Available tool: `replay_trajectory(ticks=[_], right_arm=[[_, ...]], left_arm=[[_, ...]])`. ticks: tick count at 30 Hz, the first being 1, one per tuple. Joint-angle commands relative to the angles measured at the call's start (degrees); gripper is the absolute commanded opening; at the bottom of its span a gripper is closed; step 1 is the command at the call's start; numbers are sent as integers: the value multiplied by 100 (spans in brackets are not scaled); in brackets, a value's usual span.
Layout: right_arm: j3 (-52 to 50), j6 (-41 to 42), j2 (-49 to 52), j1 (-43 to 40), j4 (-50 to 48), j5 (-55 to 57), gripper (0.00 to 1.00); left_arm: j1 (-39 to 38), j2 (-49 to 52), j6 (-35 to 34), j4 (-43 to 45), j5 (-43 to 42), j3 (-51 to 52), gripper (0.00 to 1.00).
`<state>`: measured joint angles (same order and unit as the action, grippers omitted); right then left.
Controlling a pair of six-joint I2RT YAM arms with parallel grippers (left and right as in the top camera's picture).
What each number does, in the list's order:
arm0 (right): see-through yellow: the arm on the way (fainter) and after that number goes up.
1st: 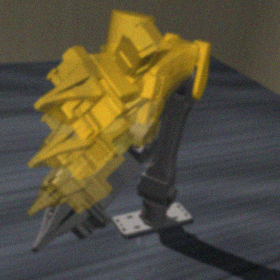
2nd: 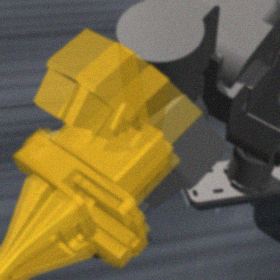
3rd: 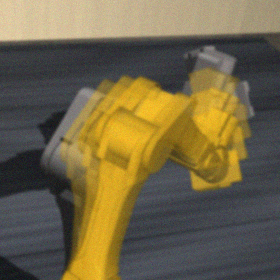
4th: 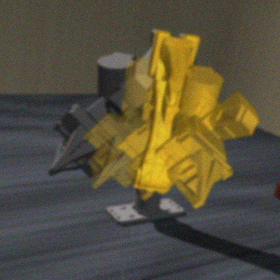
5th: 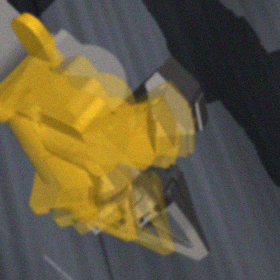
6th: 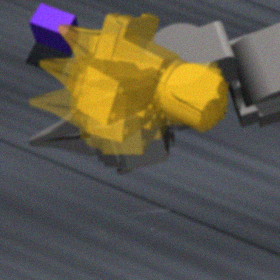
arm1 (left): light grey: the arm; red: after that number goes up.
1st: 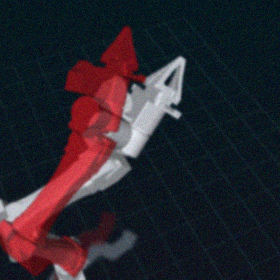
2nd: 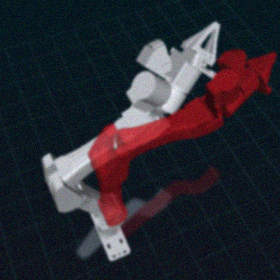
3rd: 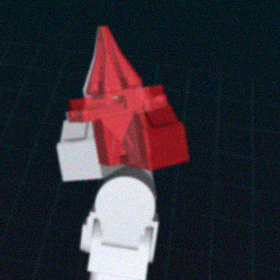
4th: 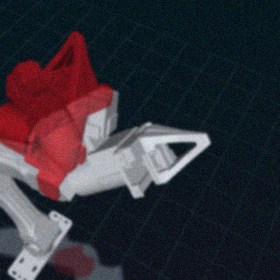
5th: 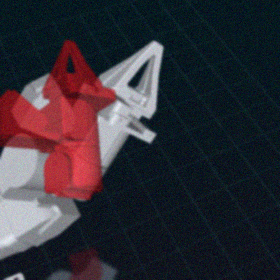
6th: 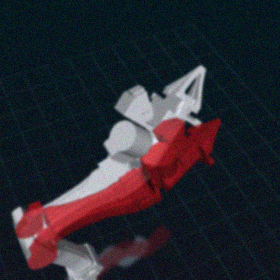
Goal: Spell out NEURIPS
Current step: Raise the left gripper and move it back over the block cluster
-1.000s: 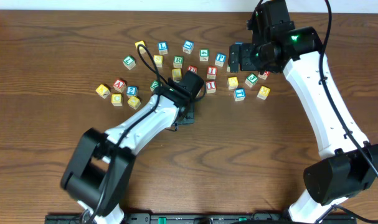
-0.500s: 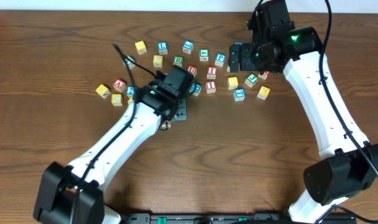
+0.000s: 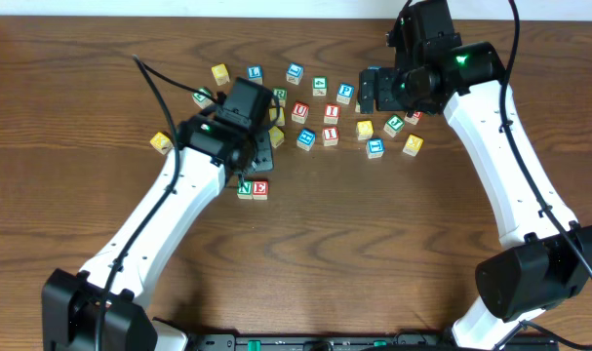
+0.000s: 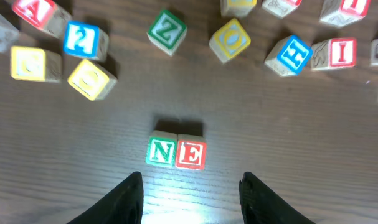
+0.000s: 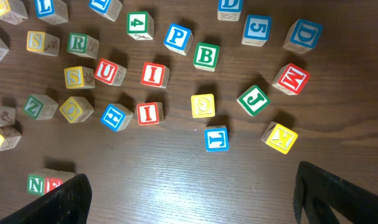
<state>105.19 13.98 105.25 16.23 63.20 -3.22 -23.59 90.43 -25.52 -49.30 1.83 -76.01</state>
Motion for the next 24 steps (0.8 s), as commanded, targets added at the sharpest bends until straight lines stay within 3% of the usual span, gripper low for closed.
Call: replay_trajectory(ticks=[1, 15, 24], right_arm=[[98, -74, -76, 70, 7, -15, 99], [98, -74, -76, 70, 7, -15, 99], [98, -74, -76, 70, 7, -15, 99]], left_arm=[[111, -96, 240, -125, -37, -365, 49], [492, 26, 494, -398, -129, -1423, 49], [667, 1152, 927, -1272, -142, -3182, 49]])
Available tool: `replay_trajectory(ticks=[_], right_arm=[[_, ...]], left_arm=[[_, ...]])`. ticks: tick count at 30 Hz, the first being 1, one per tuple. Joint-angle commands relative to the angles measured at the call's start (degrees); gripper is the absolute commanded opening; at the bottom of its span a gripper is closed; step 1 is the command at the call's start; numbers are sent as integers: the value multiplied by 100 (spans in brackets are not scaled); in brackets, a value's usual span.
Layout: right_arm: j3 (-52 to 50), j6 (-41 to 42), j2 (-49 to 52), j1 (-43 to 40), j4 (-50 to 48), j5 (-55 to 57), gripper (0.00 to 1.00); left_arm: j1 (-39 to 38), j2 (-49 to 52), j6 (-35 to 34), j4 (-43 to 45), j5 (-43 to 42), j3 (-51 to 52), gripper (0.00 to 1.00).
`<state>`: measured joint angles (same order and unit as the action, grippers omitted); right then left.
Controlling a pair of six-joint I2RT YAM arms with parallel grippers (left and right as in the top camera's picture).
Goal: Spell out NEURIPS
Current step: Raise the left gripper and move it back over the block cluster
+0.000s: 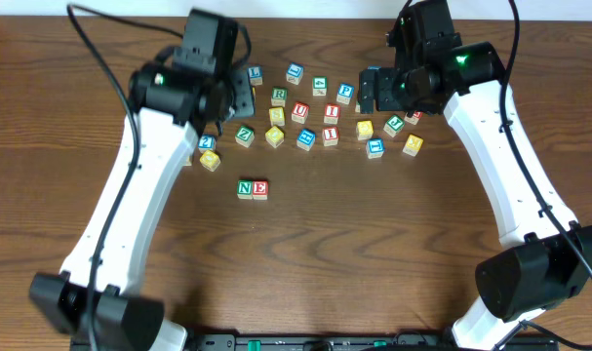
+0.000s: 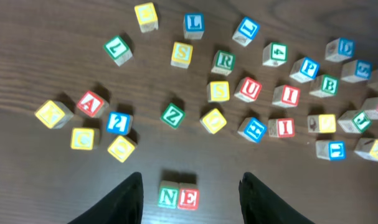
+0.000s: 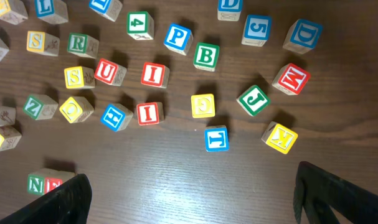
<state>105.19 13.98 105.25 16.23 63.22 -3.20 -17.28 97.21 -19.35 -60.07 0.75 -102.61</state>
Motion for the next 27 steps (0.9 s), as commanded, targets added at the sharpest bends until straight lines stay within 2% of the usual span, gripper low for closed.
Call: replay_trajectory(ticks=[1, 9, 24, 27], right_arm=[[98, -74, -76, 70, 4, -17, 99], [98, -74, -76, 70, 4, -17, 99], [98, -74, -76, 70, 4, -17, 99], [98, -74, -76, 70, 4, -17, 99]], left_arm=[[33, 645, 330, -304, -33, -723, 49], [33, 1338, 326, -146, -31, -1012, 49], [33, 2151, 411, 960, -39, -1012, 49], [33, 2232, 413, 1051, -267, -1012, 49]])
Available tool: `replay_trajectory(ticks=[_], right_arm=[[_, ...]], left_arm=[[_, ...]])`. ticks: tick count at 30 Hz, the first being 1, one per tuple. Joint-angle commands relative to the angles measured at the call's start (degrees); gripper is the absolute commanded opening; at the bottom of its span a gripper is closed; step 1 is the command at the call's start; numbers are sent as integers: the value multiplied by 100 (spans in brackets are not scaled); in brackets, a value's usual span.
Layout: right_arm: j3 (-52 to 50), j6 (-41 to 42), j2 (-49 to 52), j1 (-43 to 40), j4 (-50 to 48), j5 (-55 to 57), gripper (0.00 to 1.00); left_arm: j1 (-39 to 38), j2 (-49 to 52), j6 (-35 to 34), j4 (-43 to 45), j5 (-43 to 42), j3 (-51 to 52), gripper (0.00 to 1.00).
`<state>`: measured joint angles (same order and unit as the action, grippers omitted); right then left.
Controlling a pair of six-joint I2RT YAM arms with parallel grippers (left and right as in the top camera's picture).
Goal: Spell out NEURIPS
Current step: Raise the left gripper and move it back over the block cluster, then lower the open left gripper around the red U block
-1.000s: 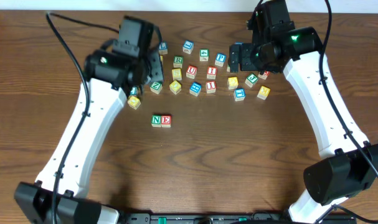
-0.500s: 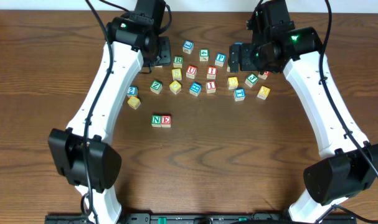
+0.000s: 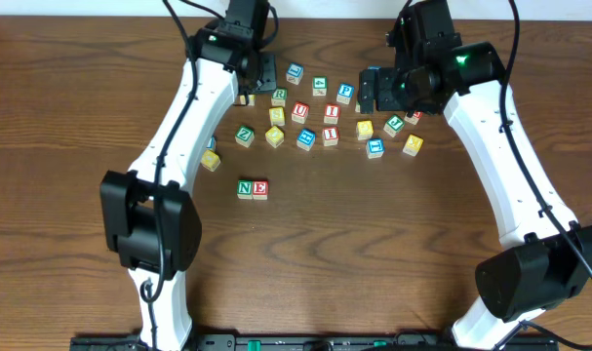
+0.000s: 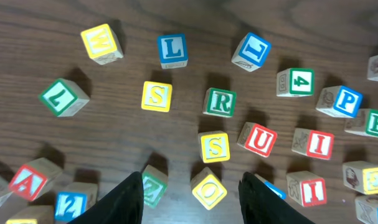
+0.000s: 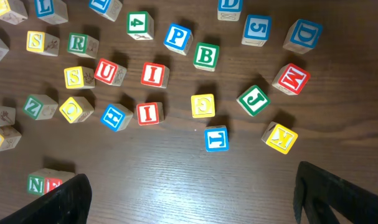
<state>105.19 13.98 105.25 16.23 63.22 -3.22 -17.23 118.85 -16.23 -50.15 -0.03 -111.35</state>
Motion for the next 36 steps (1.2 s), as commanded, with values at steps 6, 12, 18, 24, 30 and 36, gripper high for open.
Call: replay_trajectory(ticks=[6, 12, 18, 24, 30, 36], right_arm=[[98, -74, -76, 70, 4, -15, 99], [98, -74, -76, 70, 2, -13, 99], [98, -9, -76, 70, -70, -98, 99], [98, -7, -76, 70, -105, -37, 99], [98, -101, -76, 68, -87, -9, 99], [98, -232, -76, 63, -17, 31, 99]], left_arm=[[-59, 264, 175, 337, -426, -138, 49], [-214, 470, 273, 516, -424, -138, 49], [-483, 658, 492, 688, -166, -138, 49], [-750, 894, 743, 1008, 116, -138, 49], [-780, 1189, 942, 1043, 118, -138, 52], [-787, 1419, 1174, 1040, 114, -133, 56]])
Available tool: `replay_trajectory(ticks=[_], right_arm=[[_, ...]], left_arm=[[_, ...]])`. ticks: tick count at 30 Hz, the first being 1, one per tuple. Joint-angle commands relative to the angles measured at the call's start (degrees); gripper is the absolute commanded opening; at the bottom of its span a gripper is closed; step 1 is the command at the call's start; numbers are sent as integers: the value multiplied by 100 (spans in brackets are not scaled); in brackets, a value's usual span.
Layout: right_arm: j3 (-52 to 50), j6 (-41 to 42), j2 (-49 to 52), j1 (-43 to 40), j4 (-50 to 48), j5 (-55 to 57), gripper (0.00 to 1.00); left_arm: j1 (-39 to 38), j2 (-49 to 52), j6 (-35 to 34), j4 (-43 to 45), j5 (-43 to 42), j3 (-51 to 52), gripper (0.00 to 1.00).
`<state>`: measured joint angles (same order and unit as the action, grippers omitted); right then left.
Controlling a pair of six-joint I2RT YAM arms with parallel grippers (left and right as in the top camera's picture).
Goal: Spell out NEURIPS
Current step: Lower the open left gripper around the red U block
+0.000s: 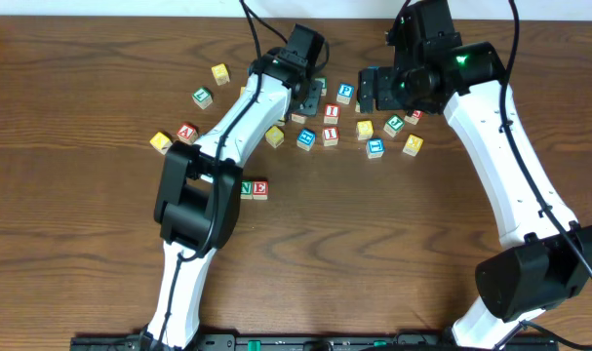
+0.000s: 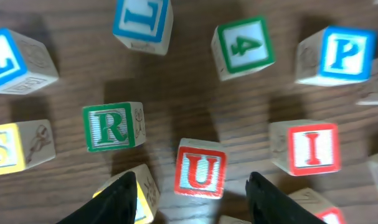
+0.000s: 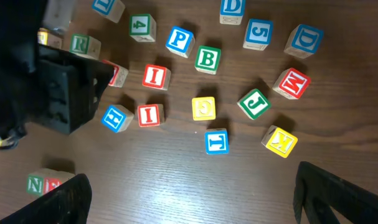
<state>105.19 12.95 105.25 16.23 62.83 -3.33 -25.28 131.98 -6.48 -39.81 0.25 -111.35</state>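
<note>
The green N and red E blocks point(image 1: 254, 188) stand side by side in front of the cluster. My left gripper point(image 2: 190, 193) is open and low over the cluster, with the red U block point(image 2: 200, 168) between its fingers but not touching them. Beside the U are the green R point(image 2: 113, 127), a red I point(image 2: 310, 148), the blue P point(image 2: 343, 55) and a yellow S point(image 2: 8, 149). In the overhead view the left gripper point(image 1: 308, 97) hides the U. My right gripper point(image 3: 189, 205) hangs open, high above the table.
Other loose blocks surround the U: a green 4 point(image 2: 245, 46), a blue L point(image 2: 142, 18), a green B point(image 3: 207, 59), a red M point(image 3: 291, 83) and a yellow K point(image 3: 279, 141). A red A point(image 1: 186, 131) and yellow blocks lie at the left.
My left gripper has moved right and lower, from the back of the cluster to just over the red U, which now lies between its open fingers. The right arm has not moved.
My left gripper stood open just above the N and E pair. Then it was higher and farther back at the left, with the whole cluster in sight. Then it was over the S, R and U blocks, and now low around the U.
</note>
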Motion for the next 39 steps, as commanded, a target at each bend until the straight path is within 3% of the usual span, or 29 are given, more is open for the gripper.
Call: replay_trajectory(ticks=[1, 17, 26, 39], right_arm=[[98, -127, -76, 59, 24, 42, 99], [98, -127, -76, 59, 26, 42, 99], [96, -127, -74, 59, 24, 42, 99], [96, -127, -74, 59, 22, 42, 99]], left_arm=[[17, 142, 201, 11, 85, -131, 56], [-17, 503, 203, 74, 83, -127, 56], [-22, 522, 201, 160, 83, -127, 46], [-70, 522, 201, 299, 83, -127, 44]])
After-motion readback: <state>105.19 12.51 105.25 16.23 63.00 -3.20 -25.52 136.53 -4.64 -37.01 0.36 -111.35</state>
